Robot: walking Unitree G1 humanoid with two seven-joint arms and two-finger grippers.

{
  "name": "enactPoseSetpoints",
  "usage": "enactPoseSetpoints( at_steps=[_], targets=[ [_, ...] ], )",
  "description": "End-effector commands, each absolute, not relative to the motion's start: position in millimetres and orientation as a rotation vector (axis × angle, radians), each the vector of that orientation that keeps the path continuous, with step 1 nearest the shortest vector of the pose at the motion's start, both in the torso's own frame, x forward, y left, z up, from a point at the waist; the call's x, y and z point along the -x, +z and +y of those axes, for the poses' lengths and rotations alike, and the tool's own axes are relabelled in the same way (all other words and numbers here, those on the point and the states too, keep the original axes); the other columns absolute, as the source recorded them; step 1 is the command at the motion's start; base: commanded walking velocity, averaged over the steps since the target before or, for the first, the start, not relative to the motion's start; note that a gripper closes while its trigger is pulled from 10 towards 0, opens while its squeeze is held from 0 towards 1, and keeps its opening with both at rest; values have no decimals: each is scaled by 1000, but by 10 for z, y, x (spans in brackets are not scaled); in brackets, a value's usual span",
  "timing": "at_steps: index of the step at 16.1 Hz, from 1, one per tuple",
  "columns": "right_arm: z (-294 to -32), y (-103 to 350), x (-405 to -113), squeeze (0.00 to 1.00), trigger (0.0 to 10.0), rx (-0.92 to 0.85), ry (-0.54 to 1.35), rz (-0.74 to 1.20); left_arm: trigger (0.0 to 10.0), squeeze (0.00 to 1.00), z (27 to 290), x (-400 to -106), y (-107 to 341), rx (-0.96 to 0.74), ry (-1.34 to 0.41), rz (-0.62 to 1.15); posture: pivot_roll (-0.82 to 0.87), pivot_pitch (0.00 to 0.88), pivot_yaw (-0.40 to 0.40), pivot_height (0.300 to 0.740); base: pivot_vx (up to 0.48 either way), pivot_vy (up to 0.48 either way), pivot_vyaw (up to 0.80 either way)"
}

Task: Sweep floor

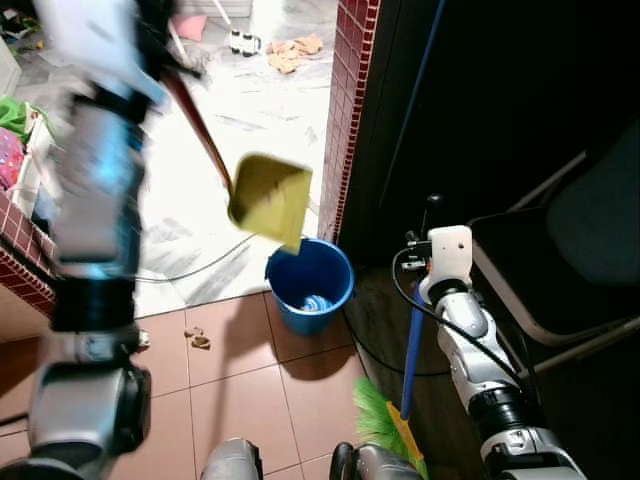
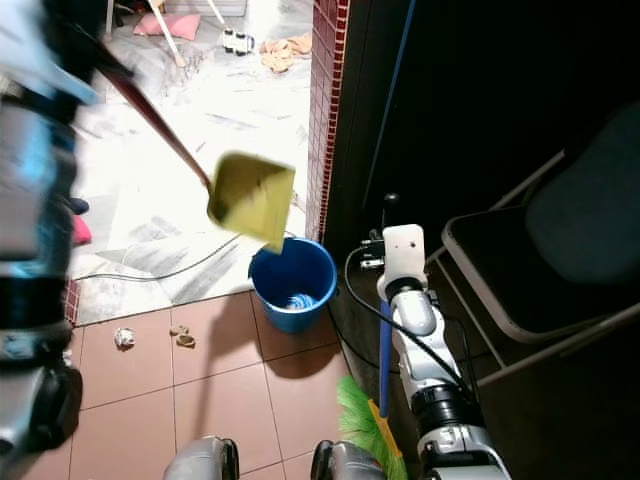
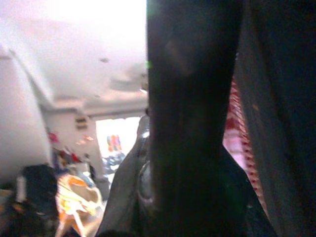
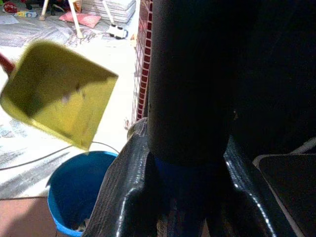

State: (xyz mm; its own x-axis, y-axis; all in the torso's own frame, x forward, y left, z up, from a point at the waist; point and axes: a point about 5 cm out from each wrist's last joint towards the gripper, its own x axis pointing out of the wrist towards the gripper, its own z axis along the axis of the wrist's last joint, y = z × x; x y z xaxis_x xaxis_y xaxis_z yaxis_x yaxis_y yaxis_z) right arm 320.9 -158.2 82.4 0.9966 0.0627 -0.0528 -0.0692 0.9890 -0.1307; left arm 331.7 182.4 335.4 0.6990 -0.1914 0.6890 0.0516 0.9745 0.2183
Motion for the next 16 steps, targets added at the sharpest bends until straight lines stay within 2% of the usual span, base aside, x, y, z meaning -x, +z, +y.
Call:
enactPoseSetpoints(
  at_steps=[1,4,6,7,11,14,15,16],
  targets=[
    [-1599,904,-3253,0,10000,164,74,12,10000,0,1927,-3217,3549,-233,-81,-879,20,62,-59,740,0,0,0],
    [-1594,890,-3247,0,10000,162,80,16,10000,0,2100,-3229,3447,-343,3,-818,25,62,-60,740,0,0,0],
    [-1569,869,-3248,0,10000,158,100,29,10000,0,2155,-3287,3071,-391,18,-685,32,62,-65,740,0,0,0],
    [-1529,855,-3247,0,10000,158,133,36,10000,0,2136,-3304,2744,-355,0,-601,35,63,-67,740,0,0,0],
    [-1450,834,-3232,0,10000,141,212,56,10000,0,2043,-3261,1930,-298,-3,-359,36,69,-63,740,0,0,0],
    [-1370,829,-3211,0,10000,161,233,51,10000,0,2104,-3175,1625,-149,97,-260,39,70,-49,740,0,0,0],
    [-1345,831,-3210,0,10000,211,227,36,10000,0,2114,-3159,1562,-144,109,-237,39,70,-49,740,0,0,0],
    [-1269,837,-3196,0,10000,157,263,20,10000,0,2130,-3112,1437,-174,136,-205,45,52,-44,740,0,0,0]
  ],
)
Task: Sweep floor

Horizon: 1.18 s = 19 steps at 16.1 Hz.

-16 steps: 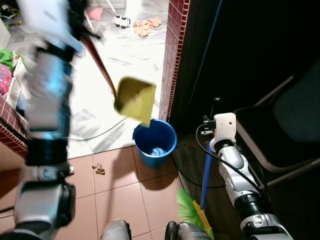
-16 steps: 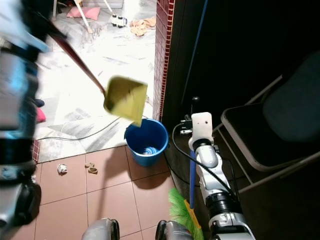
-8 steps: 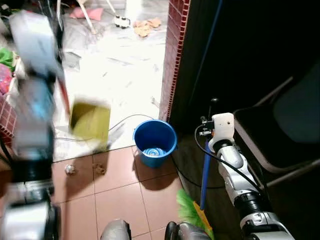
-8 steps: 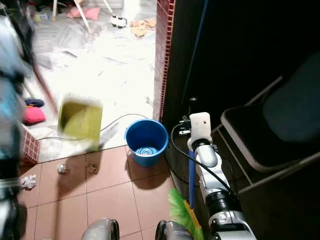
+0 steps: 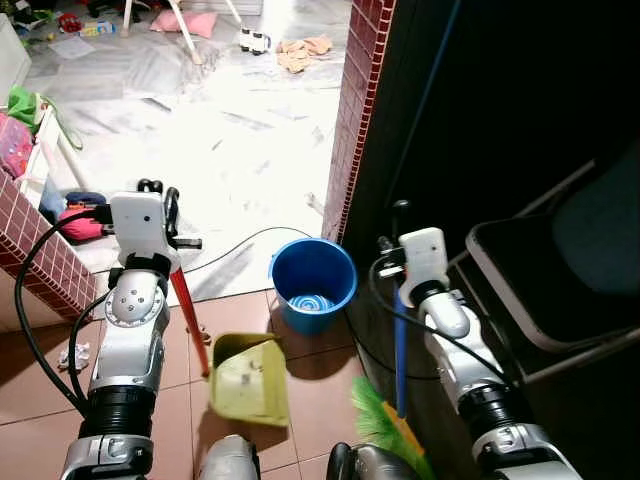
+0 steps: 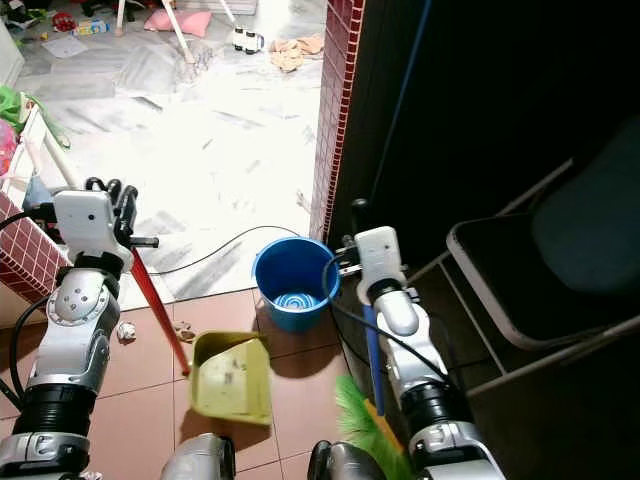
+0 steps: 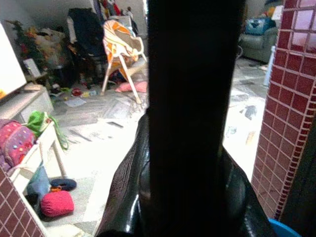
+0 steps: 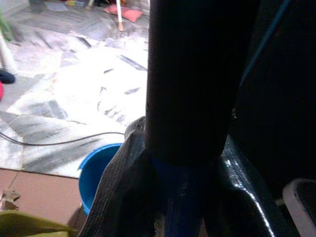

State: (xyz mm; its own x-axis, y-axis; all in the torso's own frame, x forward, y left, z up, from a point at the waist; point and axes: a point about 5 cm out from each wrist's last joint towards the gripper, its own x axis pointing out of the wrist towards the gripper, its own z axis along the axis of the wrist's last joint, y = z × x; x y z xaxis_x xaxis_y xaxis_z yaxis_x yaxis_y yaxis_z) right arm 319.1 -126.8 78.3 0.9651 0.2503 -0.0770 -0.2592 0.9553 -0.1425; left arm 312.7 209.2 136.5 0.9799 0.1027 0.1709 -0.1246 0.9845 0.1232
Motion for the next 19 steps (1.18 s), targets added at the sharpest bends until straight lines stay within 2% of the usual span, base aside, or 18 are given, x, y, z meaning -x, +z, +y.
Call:
enactPoseSetpoints(
  at_steps=[1,3,6,8,10,14,19],
  targets=[
    [-1232,854,-3200,0,10000,107,275,19,10000,0,2132,-3069,1305,-186,150,-165,46,40,-41,740,0,0,0],
    [-1233,829,-3212,0,10000,131,257,32,10000,0,2122,-3000,1137,-140,183,-108,49,20,-40,740,0,0,0],
    [-1197,813,-3190,0,10000,27,279,40,10000,0,2059,-2890,894,-33,178,-31,60,0,-47,740,0,0,0],
    [-1121,838,-3181,0,10000,32,315,17,10000,0,2050,-2868,838,-23,164,-10,63,0,-50,740,0,0,0],
    [-1094,855,-3198,0,10000,42,313,4,10000,0,2017,-2859,795,27,159,5,65,0,-51,740,0,0,800],
    [-1138,896,-3241,0,10000,24,269,-8,10000,0,1874,-2830,742,-21,100,49,62,0,-49,740,0,0,800],
    [-1122,870,-3241,0,10000,-18,251,11,10000,0,1787,-2842,781,4,83,57,66,28,-54,740,0,0,800]
  ],
)
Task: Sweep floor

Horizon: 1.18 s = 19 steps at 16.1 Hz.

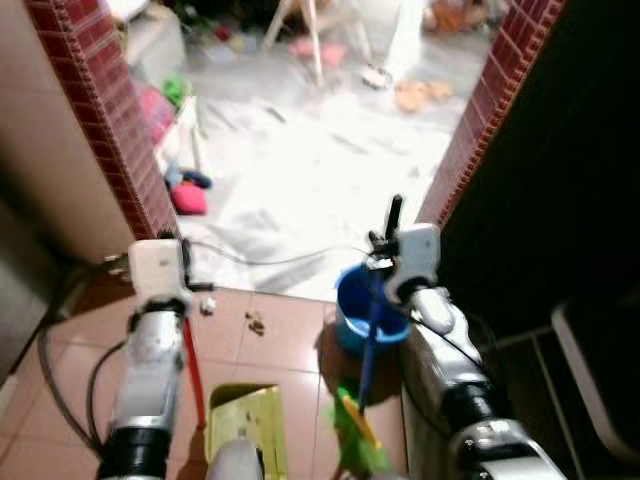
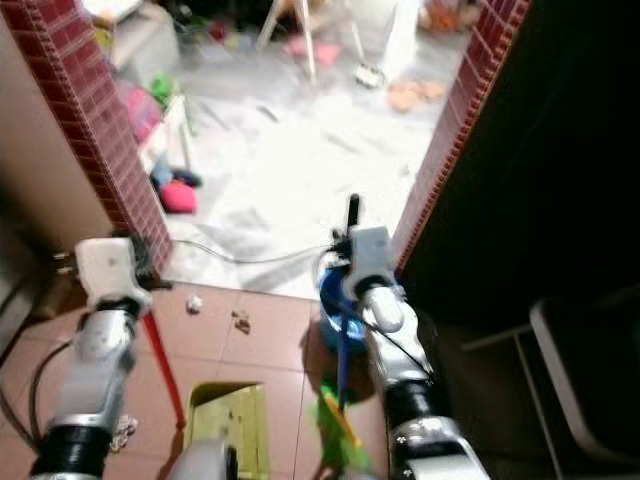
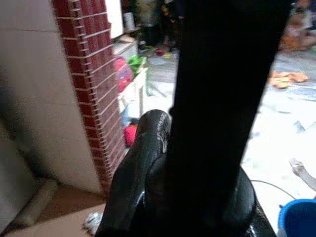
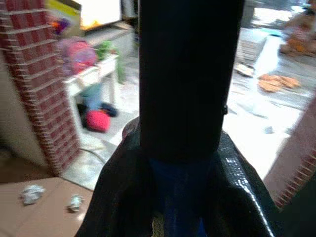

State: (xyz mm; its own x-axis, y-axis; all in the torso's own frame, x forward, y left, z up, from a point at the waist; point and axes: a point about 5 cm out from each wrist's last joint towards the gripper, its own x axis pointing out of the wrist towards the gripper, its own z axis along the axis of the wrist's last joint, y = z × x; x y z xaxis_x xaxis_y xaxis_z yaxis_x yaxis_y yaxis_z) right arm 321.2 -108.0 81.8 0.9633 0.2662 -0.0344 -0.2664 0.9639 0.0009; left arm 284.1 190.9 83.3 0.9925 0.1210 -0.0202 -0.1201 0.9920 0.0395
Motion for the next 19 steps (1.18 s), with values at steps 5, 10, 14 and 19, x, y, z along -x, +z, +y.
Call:
enactPoseSetpoints(
  at_steps=[5,10,14,19],
  targets=[
    [-1131,940,-3314,0,10000,-43,207,-9,10000,0,1696,-2908,888,51,38,40,66,40,-50,740,0,96,160],
    [-1071,931,-3302,0,10000,-47,211,-10,10000,0,1627,-2916,915,71,21,53,61,60,-46,740,0,480,0],
    [-1076,945,-3316,0,10000,-42,207,-13,10000,0,1582,-2955,999,74,4,44,58,62,-46,740,0,480,0],
    [-1104,960,-3325,0,10000,-29,187,-25,10000,0,1499,-3132,1487,52,-41,-97,60,62,-47,740,0,480,0]
  ],
)
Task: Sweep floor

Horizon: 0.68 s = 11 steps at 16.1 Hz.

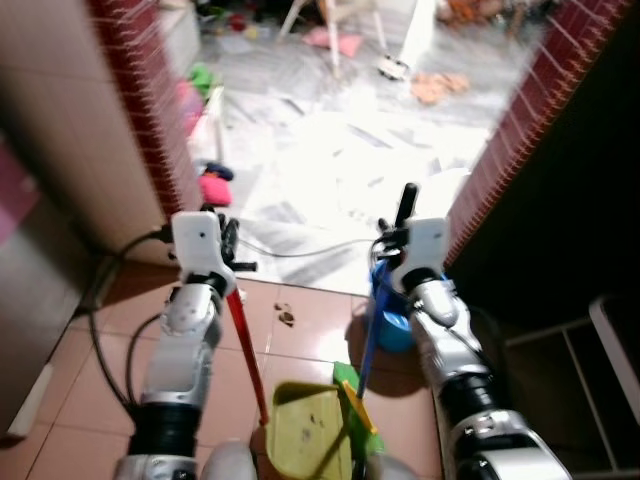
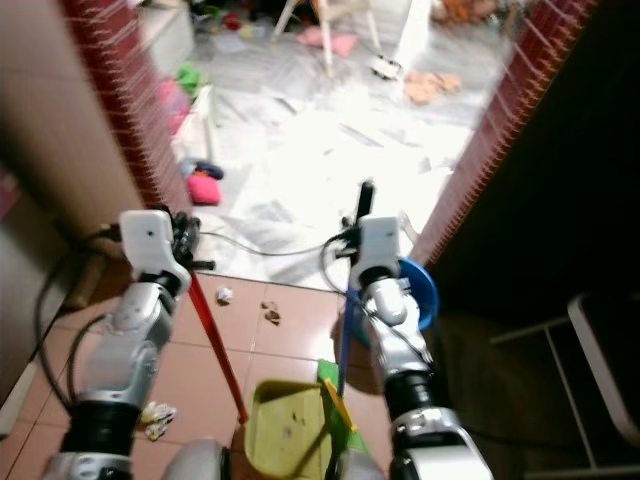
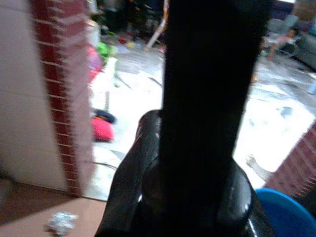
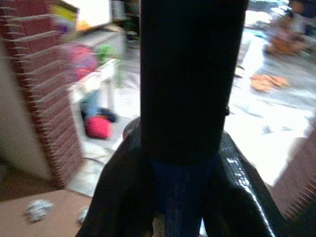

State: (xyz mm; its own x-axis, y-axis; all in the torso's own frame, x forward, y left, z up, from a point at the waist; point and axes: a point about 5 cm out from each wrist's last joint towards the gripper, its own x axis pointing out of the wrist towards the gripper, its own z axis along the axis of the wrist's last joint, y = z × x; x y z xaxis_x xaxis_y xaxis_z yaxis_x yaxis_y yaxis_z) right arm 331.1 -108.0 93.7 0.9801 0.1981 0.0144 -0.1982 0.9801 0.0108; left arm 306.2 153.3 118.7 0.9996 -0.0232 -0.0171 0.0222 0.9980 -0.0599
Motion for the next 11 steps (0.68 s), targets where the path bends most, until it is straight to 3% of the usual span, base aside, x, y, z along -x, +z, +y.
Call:
enactPoseSetpoints(
  at_steps=[1,11],
  targets=[
    [-1104,964,-3327,0,10000,-28,186,-27,10000,0,1496,-3153,1548,43,-46,-114,60,62,-47,740,0,480,0],
    [-1109,982,-3334,0,10000,5,181,-52,10000,0,1569,-3255,2044,-59,-55,-242,63,60,-47,740,0,480,0]
  ],
)
